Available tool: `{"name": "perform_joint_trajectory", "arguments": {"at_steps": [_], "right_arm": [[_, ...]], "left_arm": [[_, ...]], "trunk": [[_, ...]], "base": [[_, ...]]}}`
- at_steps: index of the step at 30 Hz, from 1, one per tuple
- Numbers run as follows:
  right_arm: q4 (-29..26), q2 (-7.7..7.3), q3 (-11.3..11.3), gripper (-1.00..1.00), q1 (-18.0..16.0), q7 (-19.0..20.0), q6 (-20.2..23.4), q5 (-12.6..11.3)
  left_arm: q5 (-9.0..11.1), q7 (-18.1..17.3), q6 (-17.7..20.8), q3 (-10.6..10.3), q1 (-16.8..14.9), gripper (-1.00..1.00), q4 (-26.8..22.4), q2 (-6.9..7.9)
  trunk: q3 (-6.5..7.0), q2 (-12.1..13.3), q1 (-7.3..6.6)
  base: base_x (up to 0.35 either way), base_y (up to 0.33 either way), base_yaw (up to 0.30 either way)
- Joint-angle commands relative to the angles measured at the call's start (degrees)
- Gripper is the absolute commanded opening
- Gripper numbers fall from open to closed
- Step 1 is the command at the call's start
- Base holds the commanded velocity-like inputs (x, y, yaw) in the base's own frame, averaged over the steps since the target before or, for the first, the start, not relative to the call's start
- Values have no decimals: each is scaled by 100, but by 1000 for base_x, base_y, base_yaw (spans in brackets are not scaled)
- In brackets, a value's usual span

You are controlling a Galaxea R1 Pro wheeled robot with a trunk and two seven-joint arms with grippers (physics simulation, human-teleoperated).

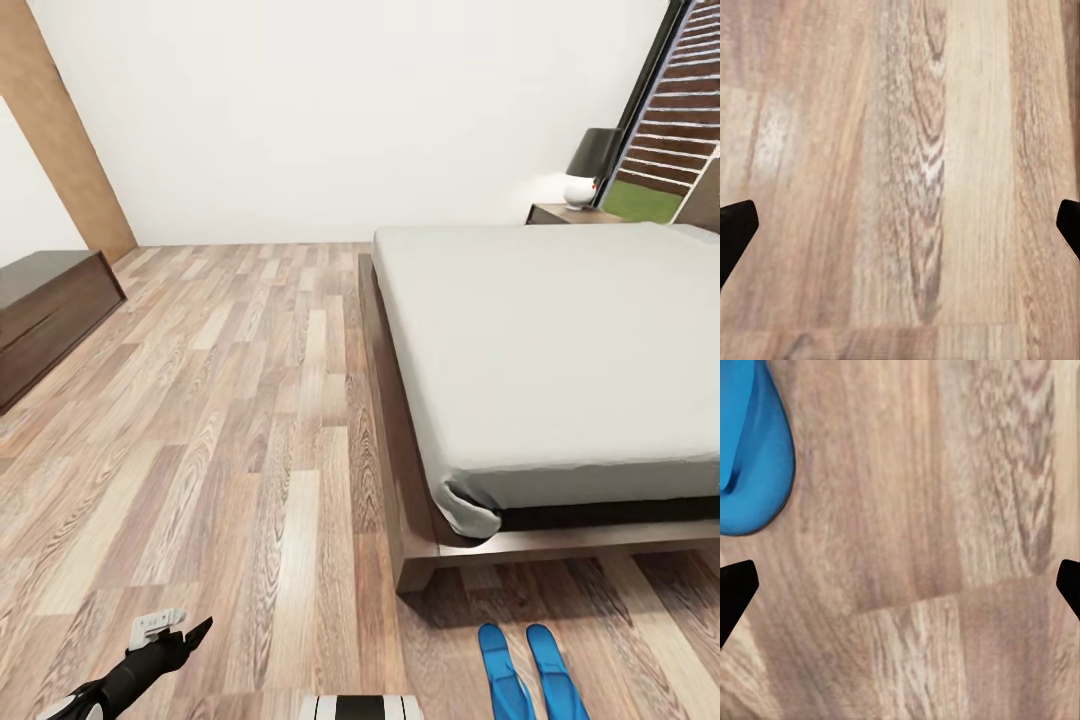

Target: In the bedroom, move the book from the bed onto either nightstand, and place the two sandals side by side next to the bed.

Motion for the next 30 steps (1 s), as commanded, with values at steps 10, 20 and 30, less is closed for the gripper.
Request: {"name": "perform_joint_trajectory", "arguments": {"at_steps": [10, 20, 30], "right_arm": [[6, -2, 50, 100, -3, 22, -11, -59], [6, -2, 50, 100, -3, 25, -11, -58], [6, 67, 57, 100, -2, 33, -19, -56]], "left_arm": [[43, -32, 30, 12, -2, 100, 2, -1], [43, -32, 30, 12, -2, 100, 2, -9], [43, -32, 30, 10, -2, 100, 2, -21]], "trunk": [[218, 12, -27], [440, 25, -52], [652, 120, -119]], "base": [[0, 0, 0], [0, 0, 0], [0, 0, 0]]}}
